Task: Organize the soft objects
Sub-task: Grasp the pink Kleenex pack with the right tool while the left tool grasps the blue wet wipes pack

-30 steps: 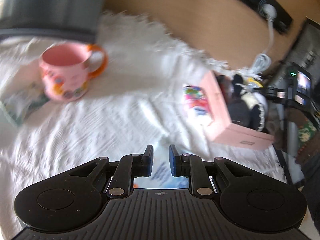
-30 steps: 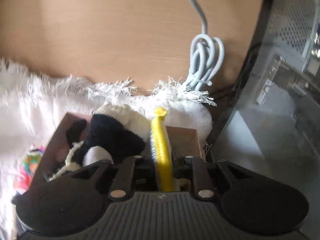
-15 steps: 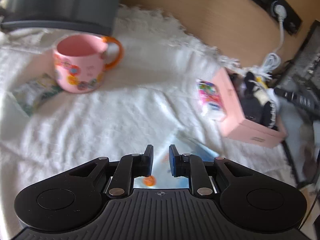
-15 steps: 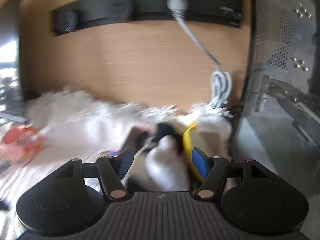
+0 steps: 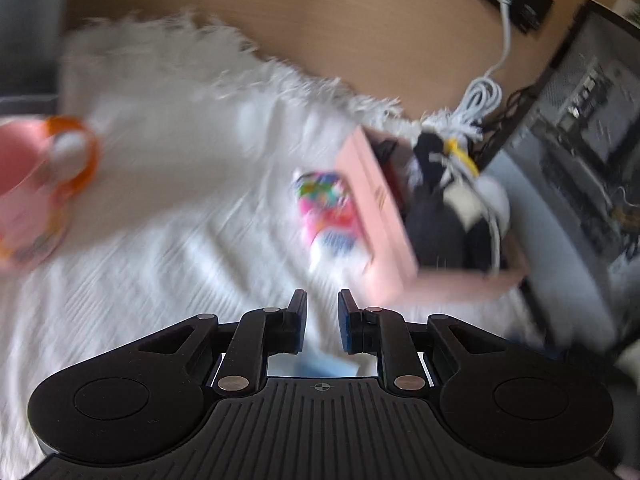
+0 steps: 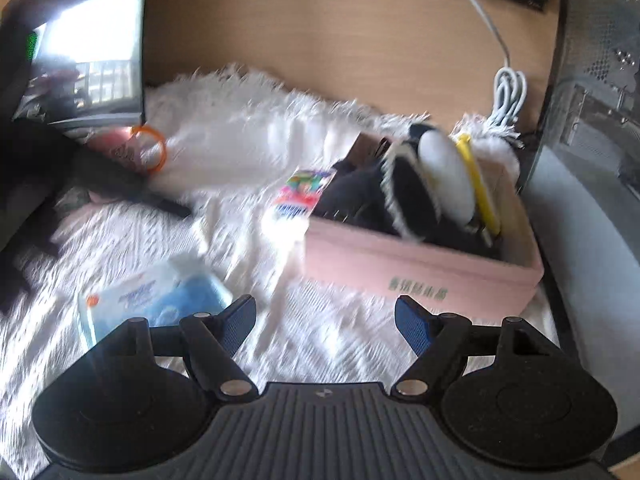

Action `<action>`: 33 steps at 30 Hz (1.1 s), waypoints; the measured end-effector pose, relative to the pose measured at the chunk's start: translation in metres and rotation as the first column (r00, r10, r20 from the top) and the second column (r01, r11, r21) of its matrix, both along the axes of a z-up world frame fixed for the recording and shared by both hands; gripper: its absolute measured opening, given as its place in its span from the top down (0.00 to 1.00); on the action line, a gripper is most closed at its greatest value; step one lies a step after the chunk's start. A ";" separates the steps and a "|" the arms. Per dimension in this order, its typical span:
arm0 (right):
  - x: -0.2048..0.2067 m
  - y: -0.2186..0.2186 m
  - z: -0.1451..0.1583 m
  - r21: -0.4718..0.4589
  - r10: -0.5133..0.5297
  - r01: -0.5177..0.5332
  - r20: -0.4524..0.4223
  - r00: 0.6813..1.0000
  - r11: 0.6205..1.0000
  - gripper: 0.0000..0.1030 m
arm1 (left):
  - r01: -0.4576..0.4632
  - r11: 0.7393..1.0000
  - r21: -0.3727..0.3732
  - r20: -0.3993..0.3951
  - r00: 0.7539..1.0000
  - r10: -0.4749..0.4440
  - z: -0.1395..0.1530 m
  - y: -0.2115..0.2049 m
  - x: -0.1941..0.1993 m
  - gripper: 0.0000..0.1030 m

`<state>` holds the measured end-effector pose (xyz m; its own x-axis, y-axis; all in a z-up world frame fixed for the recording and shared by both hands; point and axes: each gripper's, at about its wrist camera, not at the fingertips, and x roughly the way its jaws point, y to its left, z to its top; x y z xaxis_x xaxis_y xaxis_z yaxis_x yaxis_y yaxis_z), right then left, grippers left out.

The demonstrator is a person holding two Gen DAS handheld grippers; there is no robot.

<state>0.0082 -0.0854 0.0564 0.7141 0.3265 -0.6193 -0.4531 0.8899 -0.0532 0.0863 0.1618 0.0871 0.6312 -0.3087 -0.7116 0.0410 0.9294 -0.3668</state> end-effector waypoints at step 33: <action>0.007 0.042 -0.009 -0.002 0.062 -0.062 -0.063 0.996 0.998 0.25 | 0.111 0.990 0.085 -0.001 0.994 -0.112 -0.014 0.016 0.017 0.82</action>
<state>0.0150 -0.0439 0.0471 0.6519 0.3664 -0.6639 -0.5099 0.8598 -0.0262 0.1037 0.1780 0.0728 0.5985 -0.3162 -0.7361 0.1473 0.9466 -0.2868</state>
